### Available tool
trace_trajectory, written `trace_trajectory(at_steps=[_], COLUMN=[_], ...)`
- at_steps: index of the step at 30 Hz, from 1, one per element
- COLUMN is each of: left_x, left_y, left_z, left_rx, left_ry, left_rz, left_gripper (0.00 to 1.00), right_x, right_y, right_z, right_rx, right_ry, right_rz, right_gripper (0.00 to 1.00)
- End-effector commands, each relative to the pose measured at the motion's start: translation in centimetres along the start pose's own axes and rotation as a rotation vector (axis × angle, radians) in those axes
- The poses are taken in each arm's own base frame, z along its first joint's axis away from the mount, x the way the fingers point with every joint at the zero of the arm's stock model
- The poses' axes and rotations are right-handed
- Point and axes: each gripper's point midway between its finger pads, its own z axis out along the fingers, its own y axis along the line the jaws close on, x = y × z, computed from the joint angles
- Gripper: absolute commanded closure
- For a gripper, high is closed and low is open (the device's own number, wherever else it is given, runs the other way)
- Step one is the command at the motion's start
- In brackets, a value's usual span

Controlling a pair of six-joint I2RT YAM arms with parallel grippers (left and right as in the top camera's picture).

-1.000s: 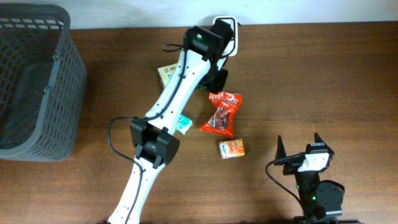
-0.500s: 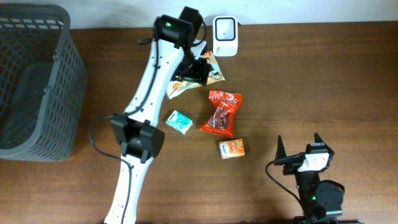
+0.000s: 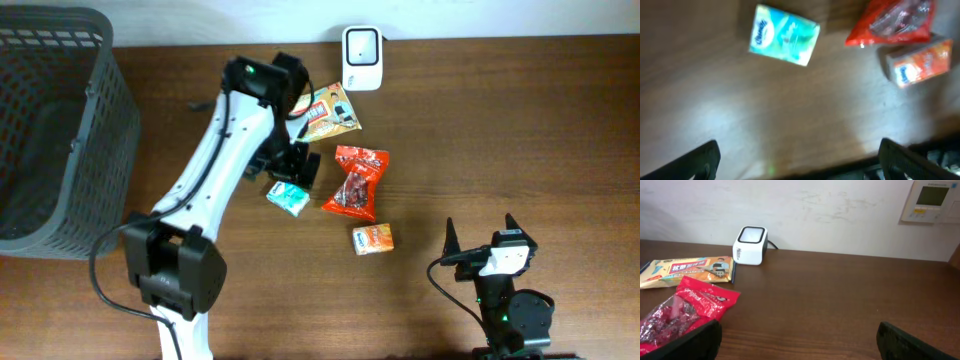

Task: Scan the item barcode
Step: 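Grasp the green-white Kleenex tissue pack with the left gripper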

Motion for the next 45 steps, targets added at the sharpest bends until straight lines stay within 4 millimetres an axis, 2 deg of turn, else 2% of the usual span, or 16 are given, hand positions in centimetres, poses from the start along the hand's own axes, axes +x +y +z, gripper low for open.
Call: trace_trajectory(at_steps=[1, 3, 7, 11, 15, 16, 22, 26, 30, 32, 35, 37, 38, 39, 43, 45], left_x=[0.7, 0.6, 0.7, 0.9, -0.5, -0.9, -2.9, -3.0, -3.4, -3.7, -4.4, -4.5, -4.5, -4.4, -4.5, -4.9], left_y=[-1.0, -0.4, 2.6, 2.7, 2.4, 2.0, 2.0, 2.2, 4.0, 4.8, 4.9, 4.9, 4.9, 4.9, 4.9, 5.1], left_z=[4.1, 4.9, 6.1, 7.7, 10.4, 10.6, 12.2, 12.5, 13.2, 13.4, 13.3, 13.2, 13.2, 13.2, 12.6, 11.5], left_rx=[0.116, 0.168, 0.257, 0.362, 0.393, 0.420, 0.441, 0.433, 0.324, 0.279, 0.283, 0.283, 0.283, 0.283, 0.282, 0.267], left_ry=[0.061, 0.068, 0.070, 0.061, -0.021, -0.041, -0.143, -0.154, -0.163, -0.171, -0.194, -0.200, -0.199, -0.197, -0.193, -0.198], left_rz=[-0.023, -0.037, -0.115, -0.108, -0.088, -0.082, -0.099, -0.096, -0.132, -0.191, -0.224, -0.223, -0.223, -0.223, -0.224, -0.224], left_gripper=[0.01, 0.01, 0.01, 0.05, 0.16, 0.16, 0.35, 0.37, 0.40, 0.48, 0.59, 0.70, 0.90, 1.00, 1.00, 1.00], right_x=[0.4, 0.4, 0.4, 0.4, 0.4, 0.4, 0.4, 0.4, 0.4, 0.4, 0.4, 0.4, 0.4, 0.4, 0.4, 0.4], right_y=[-0.2, -0.2, -0.2, -0.2, -0.2, -0.2, -0.2, -0.2, -0.2, -0.2, -0.2, -0.2, -0.2, -0.2, -0.2, -0.2], right_z=[0.0, 0.0, 0.0, 0.0, 0.0, 0.0, 0.0, 0.0, 0.0, 0.0, 0.0, 0.0, 0.0, 0.0, 0.0, 0.0], right_rx=[0.011, 0.010, 0.010, 0.010, 0.010, 0.010, 0.010, 0.010, 0.010, 0.010, 0.010, 0.010, 0.010, 0.010, 0.011, 0.010], right_ry=[0.007, 0.007, 0.007, 0.007, 0.007, 0.007, 0.007, 0.007, 0.007, 0.007, 0.007, 0.007, 0.007, 0.007, 0.007, 0.007], right_rz=[0.001, 0.001, 0.001, 0.001, 0.001, 0.001, 0.001, 0.001, 0.001, 0.001, 0.001, 0.001, 0.001, 0.001, 0.001, 0.001], right_gripper=[0.02, 0.02, 0.02, 0.02, 0.02, 0.02, 0.02, 0.02, 0.02, 0.01, 0.02, 0.01, 0.01, 0.02, 0.02, 0.02])
